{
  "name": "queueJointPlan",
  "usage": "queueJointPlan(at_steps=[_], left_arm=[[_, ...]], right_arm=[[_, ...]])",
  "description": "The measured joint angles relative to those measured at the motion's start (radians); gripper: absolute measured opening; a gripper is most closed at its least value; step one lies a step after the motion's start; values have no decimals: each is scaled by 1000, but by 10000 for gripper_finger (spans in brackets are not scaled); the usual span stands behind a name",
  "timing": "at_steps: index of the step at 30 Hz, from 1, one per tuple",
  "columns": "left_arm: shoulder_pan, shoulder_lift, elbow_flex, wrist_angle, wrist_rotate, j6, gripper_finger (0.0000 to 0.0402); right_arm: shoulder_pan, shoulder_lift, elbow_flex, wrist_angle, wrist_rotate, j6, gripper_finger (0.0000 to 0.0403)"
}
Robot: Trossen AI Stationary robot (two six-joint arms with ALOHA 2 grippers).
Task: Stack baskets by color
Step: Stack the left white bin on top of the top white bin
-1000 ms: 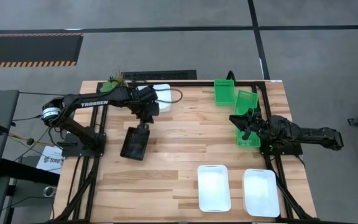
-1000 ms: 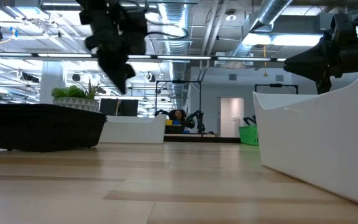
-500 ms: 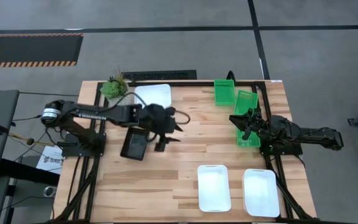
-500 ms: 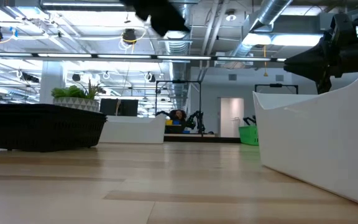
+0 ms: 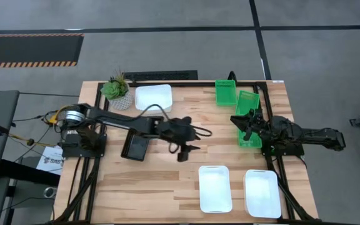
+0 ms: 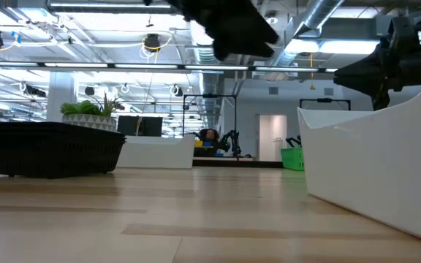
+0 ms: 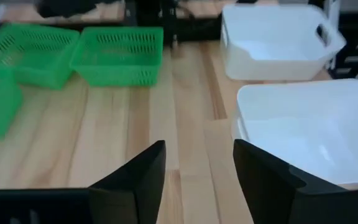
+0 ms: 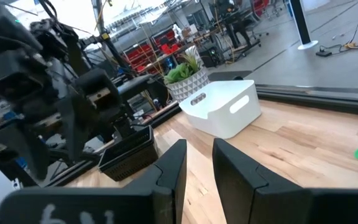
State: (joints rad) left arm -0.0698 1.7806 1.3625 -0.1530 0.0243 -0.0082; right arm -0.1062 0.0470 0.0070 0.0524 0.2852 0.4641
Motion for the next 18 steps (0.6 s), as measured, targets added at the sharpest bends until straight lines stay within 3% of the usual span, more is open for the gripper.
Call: queueJointPlan(at_steps=[10,18], left_arm=[[-56,294,379,-259,5,48,174],[-92,423,499,-313,30,50,174]], right_arm=[[0,1,0,0,0,0,104],[0,4,0,0,0,0,104]])
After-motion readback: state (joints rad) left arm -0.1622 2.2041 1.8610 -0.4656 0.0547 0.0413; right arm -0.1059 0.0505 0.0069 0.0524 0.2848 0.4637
